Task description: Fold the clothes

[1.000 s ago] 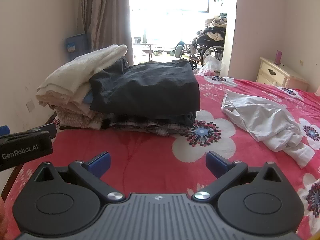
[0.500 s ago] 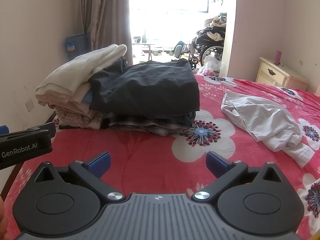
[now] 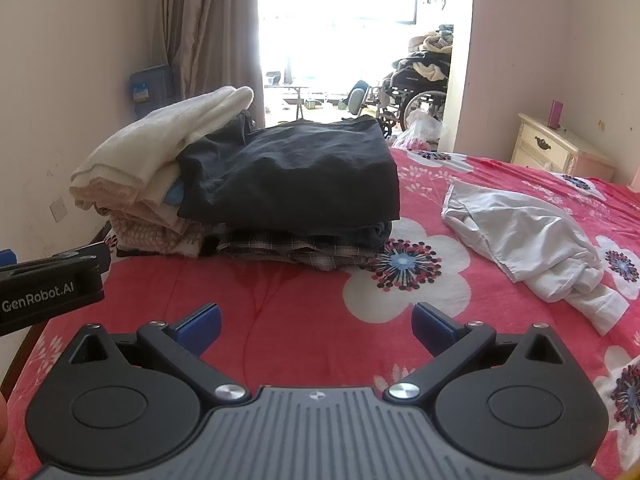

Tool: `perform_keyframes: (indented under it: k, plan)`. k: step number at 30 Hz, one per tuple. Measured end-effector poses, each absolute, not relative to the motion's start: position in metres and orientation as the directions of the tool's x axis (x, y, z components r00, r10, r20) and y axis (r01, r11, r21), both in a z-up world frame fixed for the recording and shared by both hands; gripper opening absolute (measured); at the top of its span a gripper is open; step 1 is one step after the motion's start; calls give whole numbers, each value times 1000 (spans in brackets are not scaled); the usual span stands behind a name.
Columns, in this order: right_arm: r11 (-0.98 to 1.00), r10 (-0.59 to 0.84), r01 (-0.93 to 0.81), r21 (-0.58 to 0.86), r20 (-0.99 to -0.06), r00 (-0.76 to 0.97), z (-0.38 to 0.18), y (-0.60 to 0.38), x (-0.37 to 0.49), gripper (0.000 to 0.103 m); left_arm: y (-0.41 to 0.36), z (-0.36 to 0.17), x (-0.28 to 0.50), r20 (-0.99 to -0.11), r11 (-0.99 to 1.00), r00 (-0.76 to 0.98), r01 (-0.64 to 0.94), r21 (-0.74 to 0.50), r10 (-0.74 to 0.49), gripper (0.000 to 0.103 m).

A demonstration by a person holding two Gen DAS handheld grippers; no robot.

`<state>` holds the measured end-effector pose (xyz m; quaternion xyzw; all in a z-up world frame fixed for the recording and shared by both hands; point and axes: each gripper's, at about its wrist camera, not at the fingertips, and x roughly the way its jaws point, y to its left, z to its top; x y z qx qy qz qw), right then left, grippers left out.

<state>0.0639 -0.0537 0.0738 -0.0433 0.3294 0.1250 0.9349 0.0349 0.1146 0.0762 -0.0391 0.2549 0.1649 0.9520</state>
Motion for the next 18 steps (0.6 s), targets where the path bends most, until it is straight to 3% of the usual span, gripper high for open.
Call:
perform_keyframes:
  k: [18]
  plan:
    - [967, 196, -255, -3, -628, 753, 73, -50, 64, 103, 116, 76, 36, -499, 944, 817, -329, 8, 289, 103]
